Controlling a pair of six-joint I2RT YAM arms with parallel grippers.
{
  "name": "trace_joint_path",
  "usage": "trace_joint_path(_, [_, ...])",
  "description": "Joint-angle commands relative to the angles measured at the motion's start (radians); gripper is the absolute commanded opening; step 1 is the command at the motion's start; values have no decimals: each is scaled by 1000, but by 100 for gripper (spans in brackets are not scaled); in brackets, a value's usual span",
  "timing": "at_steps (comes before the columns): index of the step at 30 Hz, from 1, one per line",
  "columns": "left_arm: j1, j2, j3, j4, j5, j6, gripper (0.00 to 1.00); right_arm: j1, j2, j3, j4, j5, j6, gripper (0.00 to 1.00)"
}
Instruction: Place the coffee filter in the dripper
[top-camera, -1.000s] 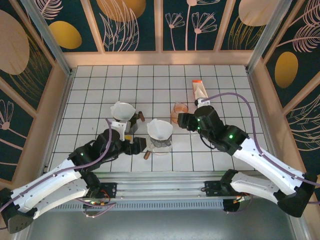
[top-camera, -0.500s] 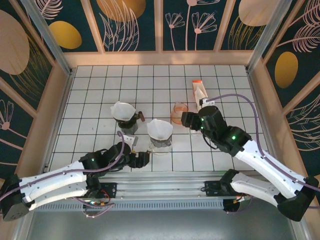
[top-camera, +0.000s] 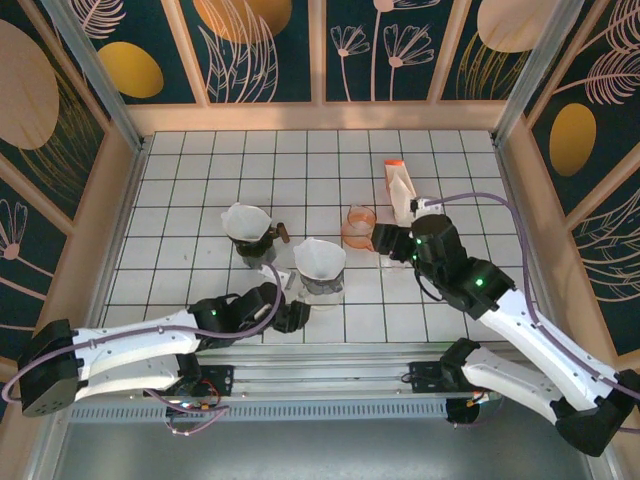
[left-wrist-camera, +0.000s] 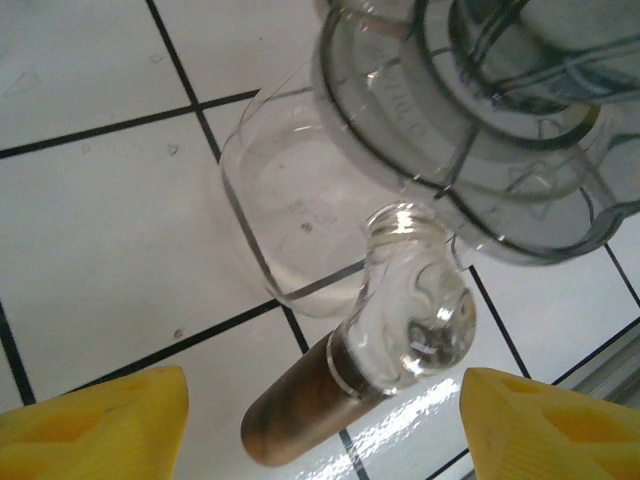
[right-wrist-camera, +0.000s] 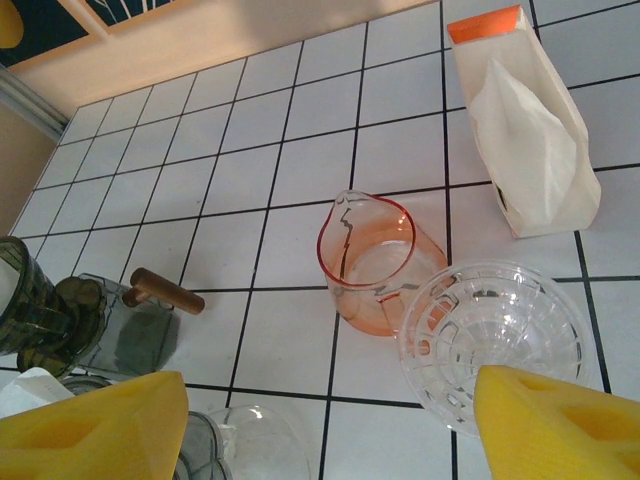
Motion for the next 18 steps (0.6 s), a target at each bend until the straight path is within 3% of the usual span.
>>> trace_joint_path(1, [-6, 27, 32, 63, -20, 49, 70, -14, -30, -14, 0, -8, -14, 76])
trace_joint_path(11, [-7, 54, 38, 85, -28, 42, 55, -36, -50, -40, 4, -31, -19, 76])
trace_joint_path(18, [-7, 32, 6, 102, -55, 36, 52, -43, -53, -51, 12, -38, -19, 76])
